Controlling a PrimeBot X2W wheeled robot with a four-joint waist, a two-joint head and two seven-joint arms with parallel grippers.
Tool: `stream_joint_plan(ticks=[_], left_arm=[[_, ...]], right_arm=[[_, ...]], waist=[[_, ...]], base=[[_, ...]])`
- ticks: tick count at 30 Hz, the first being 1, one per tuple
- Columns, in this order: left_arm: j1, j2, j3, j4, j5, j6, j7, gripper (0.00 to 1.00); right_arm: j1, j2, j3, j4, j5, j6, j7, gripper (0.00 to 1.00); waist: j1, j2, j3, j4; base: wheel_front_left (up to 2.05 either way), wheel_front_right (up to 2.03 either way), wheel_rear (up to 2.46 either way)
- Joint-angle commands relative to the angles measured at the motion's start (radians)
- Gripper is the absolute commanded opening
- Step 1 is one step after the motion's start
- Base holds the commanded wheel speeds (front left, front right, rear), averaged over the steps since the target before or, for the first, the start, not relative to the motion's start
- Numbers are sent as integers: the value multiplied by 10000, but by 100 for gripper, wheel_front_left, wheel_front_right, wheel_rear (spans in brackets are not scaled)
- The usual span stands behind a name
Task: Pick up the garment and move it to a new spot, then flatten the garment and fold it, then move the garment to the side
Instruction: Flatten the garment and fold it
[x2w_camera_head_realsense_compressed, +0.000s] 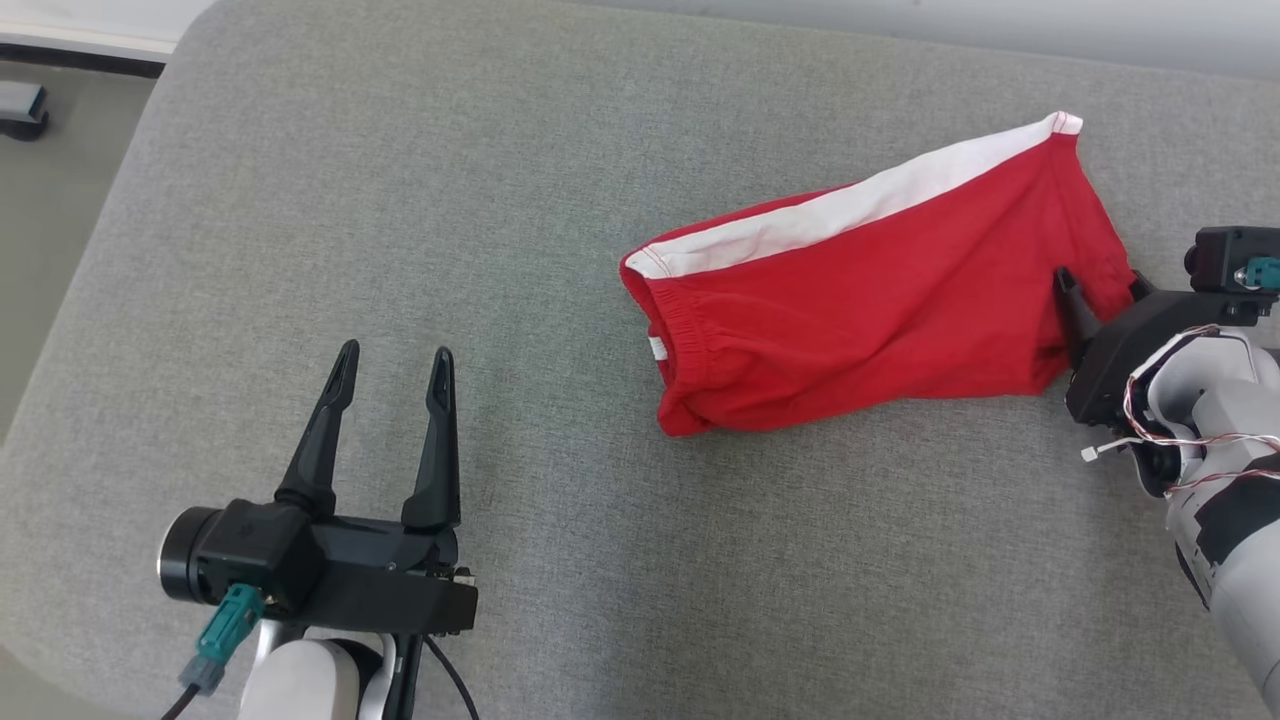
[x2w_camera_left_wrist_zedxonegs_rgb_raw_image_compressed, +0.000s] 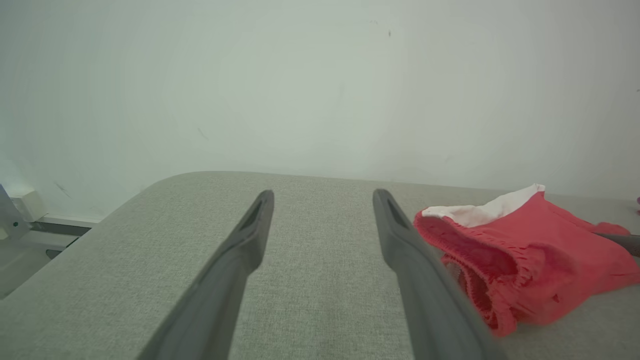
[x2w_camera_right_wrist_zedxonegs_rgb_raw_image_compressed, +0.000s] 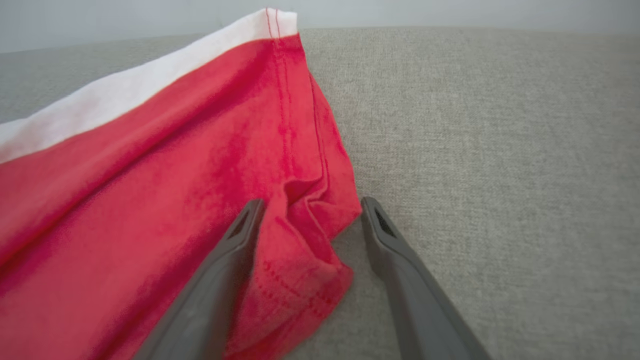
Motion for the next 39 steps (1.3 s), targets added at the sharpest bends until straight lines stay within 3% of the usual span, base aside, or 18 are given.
stream_joint_plan(ticks=[1, 11, 22, 31, 39], left_arm=[[122, -45, 33, 20, 144, -44, -30, 100], [377, -48, 190, 150, 92, -66, -30, 100], [1301, -51, 659, 75, 374, -167, -30, 100], [1705, -50, 759, -176, 399, -196, -30, 100], [1817, -51, 786, -243, 398, -226, -30, 100]], right_arm=[[125, 167, 91, 111, 68, -30, 104, 0], [472, 33, 393, -529, 384, -30, -900, 0], [2826, -482, 906, -2530, 1541, -30, -1630, 0], [4877, -1314, 226, -3501, 2218, -30, -1874, 0], [5390, -1631, -494, -3813, 1747, -30, -1982, 0]], waist=[[1, 1, 1, 24], [1, 1, -527, -257], [1, 1, -1584, -1033], [1, 1, -1797, -1454], [1, 1, -1863, -1624]], base=[[0, 0, 0], [0, 0, 0], [0, 0, 0], [0, 0, 0], [0, 0, 0]])
